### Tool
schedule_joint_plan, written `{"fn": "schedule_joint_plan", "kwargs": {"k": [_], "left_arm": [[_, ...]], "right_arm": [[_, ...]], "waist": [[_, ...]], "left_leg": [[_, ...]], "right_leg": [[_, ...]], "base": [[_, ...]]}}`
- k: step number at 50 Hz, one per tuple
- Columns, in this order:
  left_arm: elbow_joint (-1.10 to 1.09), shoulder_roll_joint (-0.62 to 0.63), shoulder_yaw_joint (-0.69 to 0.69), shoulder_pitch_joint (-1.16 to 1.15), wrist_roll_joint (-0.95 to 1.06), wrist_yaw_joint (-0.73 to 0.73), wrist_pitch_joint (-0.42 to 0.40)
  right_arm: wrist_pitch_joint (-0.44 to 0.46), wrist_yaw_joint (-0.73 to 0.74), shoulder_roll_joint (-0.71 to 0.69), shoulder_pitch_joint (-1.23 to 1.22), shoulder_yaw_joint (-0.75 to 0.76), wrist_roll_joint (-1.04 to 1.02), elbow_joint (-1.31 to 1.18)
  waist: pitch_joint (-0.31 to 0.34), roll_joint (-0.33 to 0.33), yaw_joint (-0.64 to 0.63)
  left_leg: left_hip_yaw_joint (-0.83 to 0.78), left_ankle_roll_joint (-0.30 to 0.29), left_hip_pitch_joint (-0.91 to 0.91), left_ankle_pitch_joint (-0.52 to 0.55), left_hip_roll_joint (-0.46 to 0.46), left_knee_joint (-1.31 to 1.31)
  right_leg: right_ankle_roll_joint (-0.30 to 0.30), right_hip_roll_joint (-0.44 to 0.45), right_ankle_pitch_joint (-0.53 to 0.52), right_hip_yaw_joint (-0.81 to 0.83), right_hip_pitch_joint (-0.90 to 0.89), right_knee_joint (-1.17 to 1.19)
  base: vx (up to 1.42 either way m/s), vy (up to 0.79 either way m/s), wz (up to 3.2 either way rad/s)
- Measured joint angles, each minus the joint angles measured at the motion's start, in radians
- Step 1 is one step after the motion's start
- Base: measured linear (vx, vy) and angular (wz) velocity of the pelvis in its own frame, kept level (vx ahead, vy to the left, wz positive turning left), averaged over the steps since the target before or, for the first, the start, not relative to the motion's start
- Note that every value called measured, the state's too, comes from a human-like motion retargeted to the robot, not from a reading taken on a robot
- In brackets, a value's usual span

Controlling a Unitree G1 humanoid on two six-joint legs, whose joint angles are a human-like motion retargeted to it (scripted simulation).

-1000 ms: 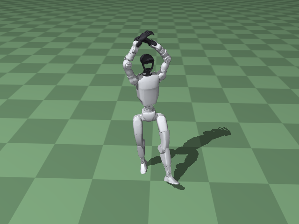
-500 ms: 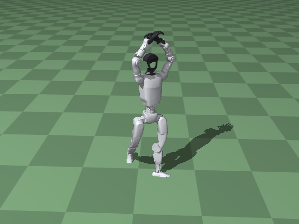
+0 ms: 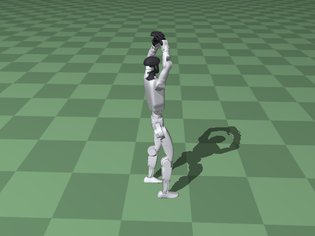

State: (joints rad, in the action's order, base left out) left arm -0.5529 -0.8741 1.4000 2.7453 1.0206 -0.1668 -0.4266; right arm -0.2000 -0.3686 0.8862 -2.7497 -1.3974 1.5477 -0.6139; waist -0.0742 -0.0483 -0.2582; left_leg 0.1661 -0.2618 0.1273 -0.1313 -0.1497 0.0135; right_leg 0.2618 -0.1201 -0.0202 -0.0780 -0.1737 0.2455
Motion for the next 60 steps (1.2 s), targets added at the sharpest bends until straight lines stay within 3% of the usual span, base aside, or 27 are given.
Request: {"fn": "schedule_joint_plan", "kwargs": {"k": [5, 10, 18, 25, 28, 33, 37, 40, 43, 47, 52, 55, 60], "left_arm": [[-0.014, 0.028, 0.000, 0.025, -0.037, 0.005, -0.006], [-0.036, 0.055, 0.000, 0.056, -0.096, -0.005, -0.010], [-0.052, 0.056, 0.000, 0.062, -0.119, -0.024, -0.008], [-0.044, 0.039, 0.000, 0.005, -0.065, -0.041, -0.022], [-0.042, 0.031, 0.000, -0.013, -0.062, -0.050, -0.033], [-0.037, 0.037, 0.000, -0.024, -0.064, -0.043, -0.027], [-0.032, 0.058, 0.000, -0.023, -0.072, -0.033, -0.014], [-0.024, 0.077, 0.000, -0.016, -0.059, 0.003, 0.006], [-0.014, 0.089, 0.000, -0.013, -0.057, 0.022, 0.018], [-0.008, 0.090, 0.000, 0.004, -0.054, 0.016, 0.032], [-0.014, 0.080, 0.000, 0.014, -0.048, 0.051, 0.038], [-0.006, 0.067, 0.000, 0.012, -0.040, 0.068, 0.036], [0.001, 0.054, 0.000, 0.000, -0.040, 0.055, 0.040]], "right_arm": [[-0.002, -0.018, 0.018, -0.006, 0.006, 0.034, -0.010], [-0.007, -0.037, 0.036, -0.011, 0.008, 0.071, -0.011], [0.002, -0.037, 0.025, -0.026, 0.006, 0.064, -0.012], [0.004, -0.028, 0.012, -0.030, 0.003, -0.055, -0.021], [0.008, -0.029, 0.010, -0.025, 0.002, -0.081, -0.017], [0.024, -0.015, 0.028, 0.007, 0.003, -0.015, 0.004], [0.036, -0.026, 0.060, 0.018, 0.002, 0.025, 0.003], [0.047, -0.024, 0.082, 0.014, 0.003, 0.051, 0.000], [0.037, 0.021, 0.098, 0.013, 0.000, 0.012, -0.009], [0.052, -0.014, 0.098, 0.006, 0.000, 0.059, 0.006], [0.030, -0.006, 0.081, -0.008, -0.003, 0.033, 0.004], [0.011, 0.006, 0.069, -0.010, -0.003, -0.004, 0.006], [-0.010, 0.010, 0.061, 0.004, -0.003, -0.023, 0.008]], "waist": [[0.065, 0.036, -0.019], [0.107, 0.045, -0.055], [0.134, -0.001, -0.087], [0.090, -0.032, 0.034], [0.067, -0.021, 0.086], [0.024, 0.023, 0.130], [0.008, 0.032, 0.187], [-0.013, -0.015, 0.220], [-0.040, -0.058, 0.242], [-0.065, -0.087, 0.210], [-0.092, -0.125, 0.137], [-0.091, -0.138, 0.090], [-0.078, -0.121, 0.009]], "left_leg": [[0.210, 0.000, 0.107, -0.013, 0.010, 0.018], [0.346, 0.000, 0.214, -0.042, 0.044, 0.003], [0.472, 0.000, 0.320, -0.072, 0.064, -0.052], [0.592, 0.000, 0.358, -0.065, 0.082, -0.043], [0.608, 0.000, 0.377, -0.046, 0.100, -0.024], [0.541, 0.000, 0.384, 0.056, 0.098, 0.028], [0.385, 0.000, 0.323, 0.141, 0.032, 0.179], [0.220, 0.000, 0.174, 0.097, 0.037, 0.382], [0.019, 0.002, 0.011, -0.010, 0.100, 0.576], [-0.212, 0.051, -0.141, -0.165, 0.187, 0.680], [-0.332, 0.064, -0.282, -0.196, 0.208, 0.492], [-0.374, 0.056, -0.316, -0.116, 0.214, 0.264], [-0.429, 0.031, -0.343, 0.112, 0.246, -0.068]], "right_leg": [[0.000, 0.043, -0.136, 0.090, -0.007, -0.152], [0.000, 0.149, -0.240, 0.129, -0.048, -0.291], [0.000, 0.293, -0.195, 0.131, -0.158, -0.333], [0.000, 0.347, -0.097, -0.013, -0.077, -0.333], [0.000, 0.361, -0.120, -0.015, -0.048, -0.333], [0.000, 0.348, -0.170, 0.084, -0.016, -0.333], [0.000, 0.294, -0.142, 0.123, 0.047, -0.333], [0.000, 0.246, -0.127, 0.151, 0.065, -0.330], [0.000, 0.209, -0.089, 0.189, 0.069, -0.305], [0.000, 0.187, -0.037, 0.212, 0.090, -0.282], [0.000, 0.159, 0.001, 0.222, 0.087, -0.245], [0.000, 0.145, 0.028, 0.218, 0.091, -0.214], [0.000, 0.141, 0.083, 0.187, 0.133, -0.163]], "base": [[0.29, -0.04, 2.38], [0.38, -0.15, 1.60], [0.38, -0.09, 0.82], [0.48, 0.07, 1.18], [0.65, -0.03, 1.19], [0.65, 0.02, 0.75], [0.57, 0.13, 1.05], [0.28, -0.33, 1.07], [0.32, -0.35, 1.00], [0.42, -0.18, 0.48], [0.38, -0.07, 0.16], [0.35, 0.00, -0.04], [0.37, 0.13, -0.38]]}}
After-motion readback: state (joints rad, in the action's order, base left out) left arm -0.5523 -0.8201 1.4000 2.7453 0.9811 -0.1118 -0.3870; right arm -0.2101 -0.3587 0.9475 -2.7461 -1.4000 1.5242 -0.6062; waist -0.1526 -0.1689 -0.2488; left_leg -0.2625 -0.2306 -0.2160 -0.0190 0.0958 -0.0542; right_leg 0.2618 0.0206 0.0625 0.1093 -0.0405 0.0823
